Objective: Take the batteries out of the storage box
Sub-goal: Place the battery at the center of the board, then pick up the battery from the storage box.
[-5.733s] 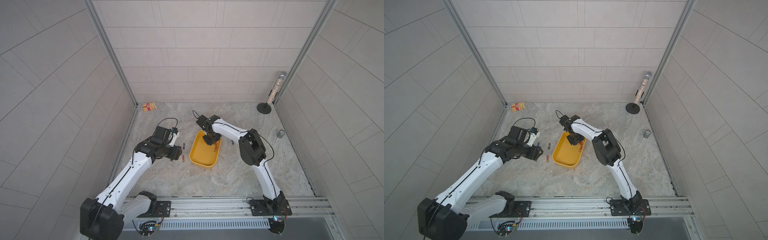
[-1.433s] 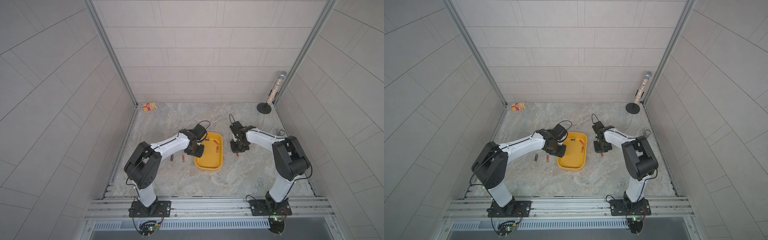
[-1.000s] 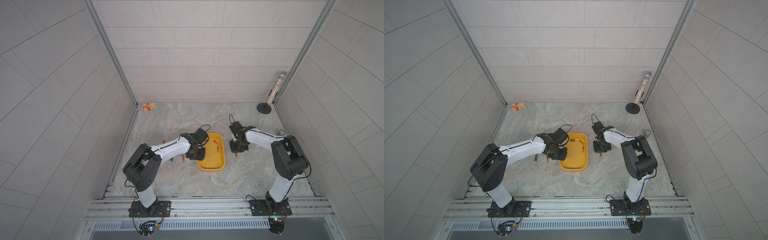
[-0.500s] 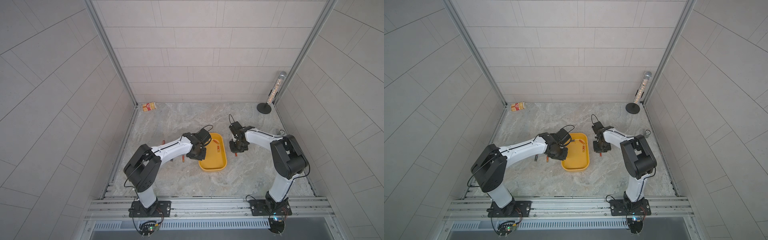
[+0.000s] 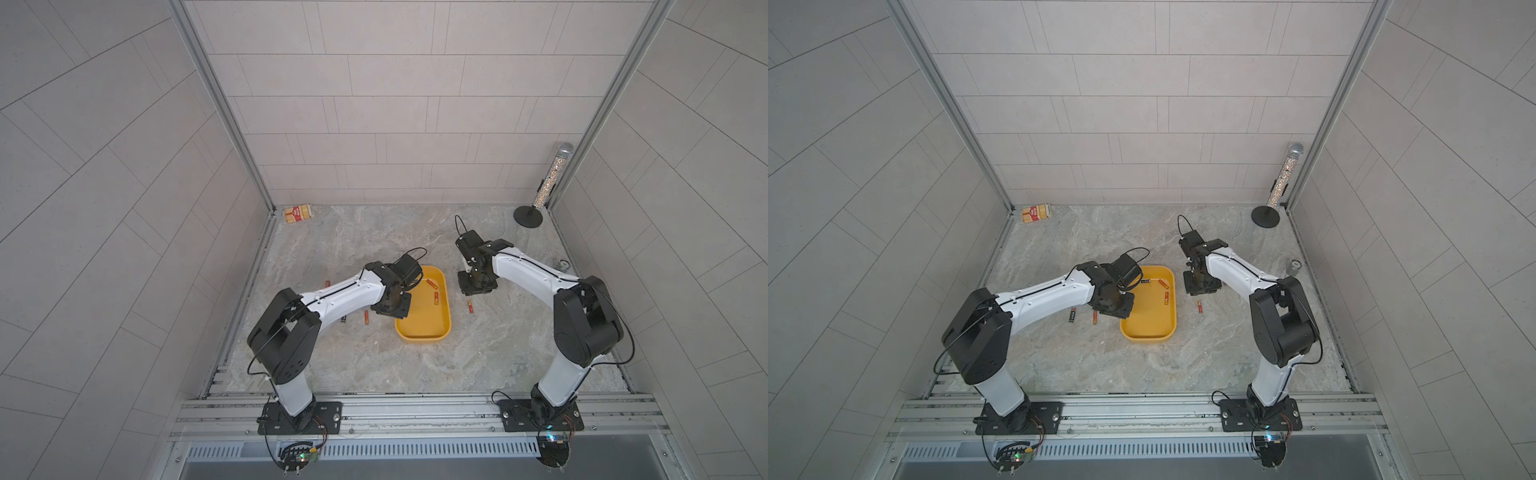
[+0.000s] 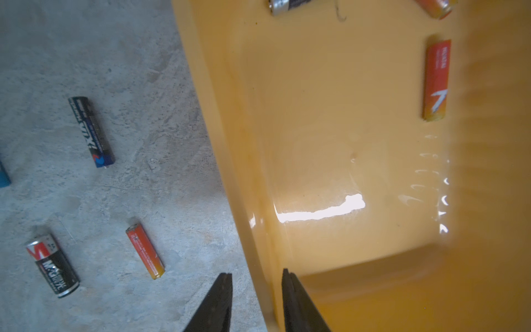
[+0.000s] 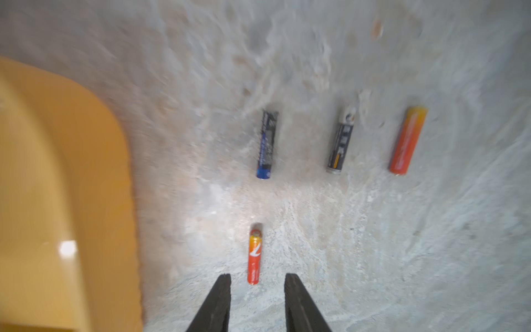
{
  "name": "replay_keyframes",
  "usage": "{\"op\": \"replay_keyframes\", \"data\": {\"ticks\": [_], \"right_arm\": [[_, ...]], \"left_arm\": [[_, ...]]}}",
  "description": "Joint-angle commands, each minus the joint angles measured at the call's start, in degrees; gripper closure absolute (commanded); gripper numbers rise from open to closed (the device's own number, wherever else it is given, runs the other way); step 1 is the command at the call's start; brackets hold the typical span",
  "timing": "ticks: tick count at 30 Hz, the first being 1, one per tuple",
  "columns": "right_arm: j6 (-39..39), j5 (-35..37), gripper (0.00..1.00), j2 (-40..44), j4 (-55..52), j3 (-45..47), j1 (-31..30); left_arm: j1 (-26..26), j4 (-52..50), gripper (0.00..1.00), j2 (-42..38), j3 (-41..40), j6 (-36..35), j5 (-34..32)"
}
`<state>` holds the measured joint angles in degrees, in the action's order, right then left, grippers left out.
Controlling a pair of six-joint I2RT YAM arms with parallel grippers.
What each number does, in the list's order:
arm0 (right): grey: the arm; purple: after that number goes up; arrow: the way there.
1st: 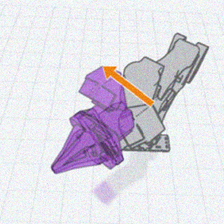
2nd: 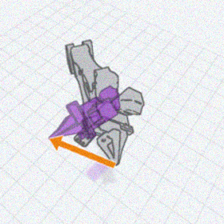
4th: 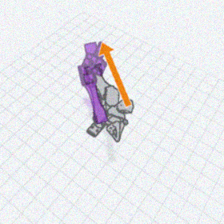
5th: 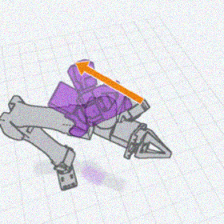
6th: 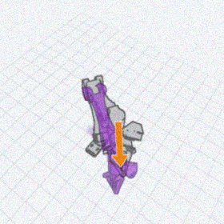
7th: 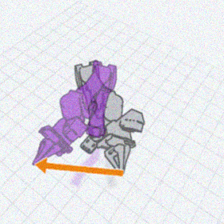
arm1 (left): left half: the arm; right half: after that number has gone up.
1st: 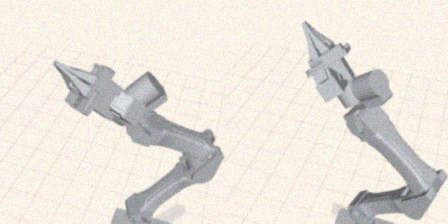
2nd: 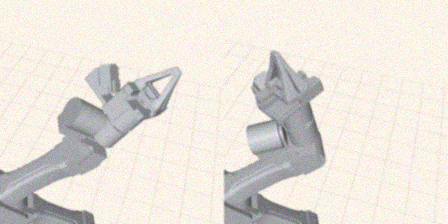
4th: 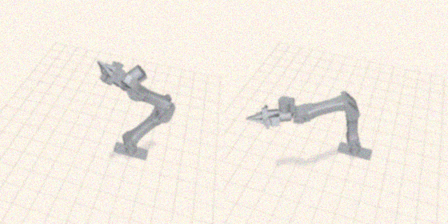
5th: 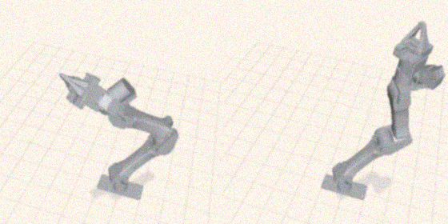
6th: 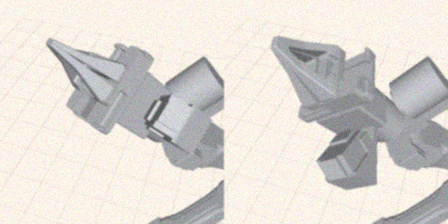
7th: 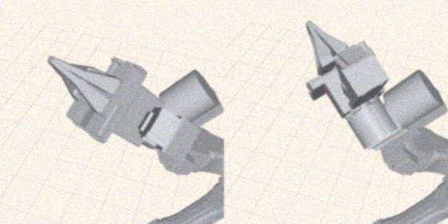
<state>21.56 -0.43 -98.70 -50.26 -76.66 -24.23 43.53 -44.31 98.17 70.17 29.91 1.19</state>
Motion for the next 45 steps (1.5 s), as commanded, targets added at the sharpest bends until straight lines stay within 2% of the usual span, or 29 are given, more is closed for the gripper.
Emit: {"op": "replay_keyframes", "data": {"ticks": [1,5,8,11,12,15,19,26,33,45], "right_arm": [[-1.26,4.55,0.63,2.72,-5.57,-5.74,-5.25],[-1.43,5.06,0.6,0.15,-5.09,-11.3,-9.58],[-4.3,3.4,0.6,-4.65,-4.73,-16.23,-11.76],[-9.02,3.2,0.6,-10.51,-6.21,-22.21,-13.49],[-10.32,3.19,0.6,-12.47,-6.63,-24.1,-13.71],[-12.72,3.49,0.59,-17.21,-8.09,-28.52,-13.74],[-14.03,4.67,0.54,-22.04,-9.28,-31.72,-13.7],[-13.7,5.73,0.43,-26.82,-7.99,-32.21,-13.13],[-12.9,3.3,0.42,-28.42,-5.29,-29.95,-11.73],[-11.19,-1.86,0.43,-30.03,-1.16,-26.28,-10.4]], "left_arm": [[0.18,-2.76,0.58,-5.66,2.29,-0.37,-2.72],[-0.15,-3.74,0.54,-13.33,2.43,-0.56,-8.27],[-0.63,-2.42,0.49,-20.44,0.31,-3.66,-12.44],[-1.86,1.66,0.38,-28.13,-5.43,-8.96,-14.12],[-3.29,2.56,0.33,-30.54,-7.61,-10.76,-12.5],[-8.77,4.0,0.29,-35.64,-13.35,-15.41,-5.29],[-11.17,4.12,0.26,-39.52,-18.39,-19.73,-3.11],[-11.18,3.69,0.25,-36.62,-16.53,-20.65,-1.25],[-11.16,1.27,0.26,-33.38,-14.89,-21.6,-0.66],[-11.11,3.69,0.26,-34.04,-15.95,-21.97,-0.64]]}}
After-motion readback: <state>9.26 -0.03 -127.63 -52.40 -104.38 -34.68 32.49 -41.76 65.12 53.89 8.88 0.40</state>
